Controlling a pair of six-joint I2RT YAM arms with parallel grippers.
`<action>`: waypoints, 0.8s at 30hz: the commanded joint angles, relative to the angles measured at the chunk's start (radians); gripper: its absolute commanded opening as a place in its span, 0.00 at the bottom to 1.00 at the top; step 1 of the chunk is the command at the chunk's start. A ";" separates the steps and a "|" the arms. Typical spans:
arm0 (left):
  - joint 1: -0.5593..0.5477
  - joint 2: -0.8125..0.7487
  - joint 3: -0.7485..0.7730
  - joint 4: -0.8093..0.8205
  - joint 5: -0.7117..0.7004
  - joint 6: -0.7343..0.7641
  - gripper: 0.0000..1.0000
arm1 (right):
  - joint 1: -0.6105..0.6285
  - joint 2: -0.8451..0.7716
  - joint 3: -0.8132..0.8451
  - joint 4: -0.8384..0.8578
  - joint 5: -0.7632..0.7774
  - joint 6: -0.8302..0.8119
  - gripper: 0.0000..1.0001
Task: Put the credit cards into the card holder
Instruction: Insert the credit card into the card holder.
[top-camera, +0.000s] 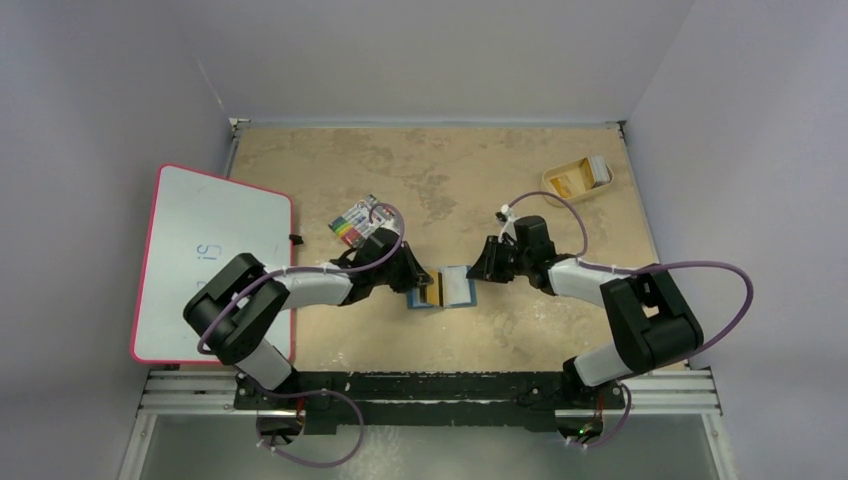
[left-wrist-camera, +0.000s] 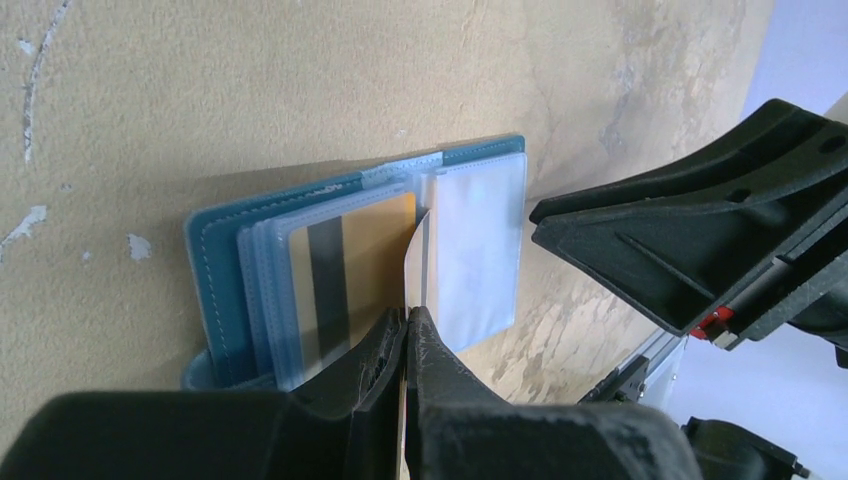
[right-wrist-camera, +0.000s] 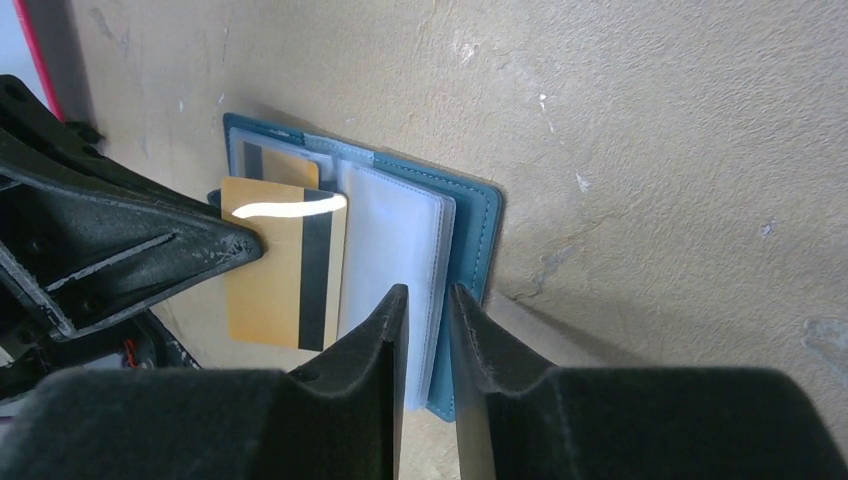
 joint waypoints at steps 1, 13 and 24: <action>0.004 0.037 0.033 -0.009 -0.050 0.010 0.00 | 0.001 0.010 -0.010 0.031 -0.007 -0.027 0.23; 0.004 0.090 0.055 0.026 -0.049 0.001 0.00 | 0.001 0.033 -0.018 0.034 -0.007 -0.039 0.19; 0.004 0.110 0.045 0.142 -0.027 -0.005 0.00 | 0.001 0.044 -0.020 0.029 -0.015 -0.048 0.16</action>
